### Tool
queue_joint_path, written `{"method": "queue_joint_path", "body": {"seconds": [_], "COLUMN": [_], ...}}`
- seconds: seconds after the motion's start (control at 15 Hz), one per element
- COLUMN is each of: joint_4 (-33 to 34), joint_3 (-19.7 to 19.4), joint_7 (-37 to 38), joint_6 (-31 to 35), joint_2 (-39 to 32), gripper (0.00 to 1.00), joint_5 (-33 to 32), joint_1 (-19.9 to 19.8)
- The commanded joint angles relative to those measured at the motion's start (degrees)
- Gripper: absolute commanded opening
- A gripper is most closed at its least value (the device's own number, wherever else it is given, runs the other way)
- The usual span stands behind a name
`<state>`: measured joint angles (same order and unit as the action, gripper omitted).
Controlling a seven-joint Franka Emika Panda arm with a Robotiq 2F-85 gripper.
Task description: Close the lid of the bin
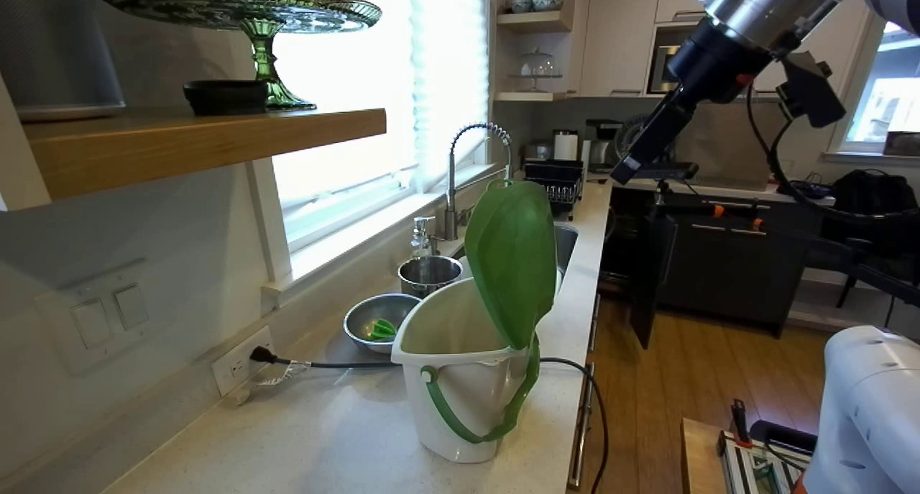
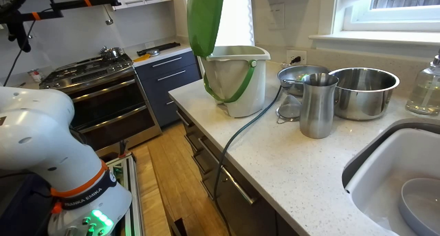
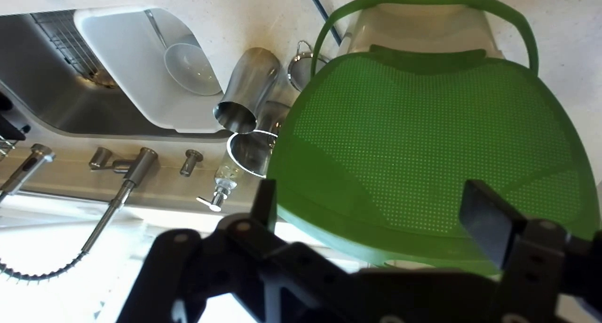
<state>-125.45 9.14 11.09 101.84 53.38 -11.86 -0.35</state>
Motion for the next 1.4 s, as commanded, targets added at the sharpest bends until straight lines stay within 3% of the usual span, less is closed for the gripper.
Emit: {"method": "queue_joint_path", "body": {"seconds": [0.0,1.33], "joint_4": [-0.2,-1.7], "joint_3": [-1.8,-5.2], "joint_7": [-1.8,-8.3], "joint_6": [2.4,16.0], "joint_2": [-2.0,-10.4], "gripper": [1.0,1.0], "joint_5": [2.5,7.4], "joint_1": [1.6,2.7]}}
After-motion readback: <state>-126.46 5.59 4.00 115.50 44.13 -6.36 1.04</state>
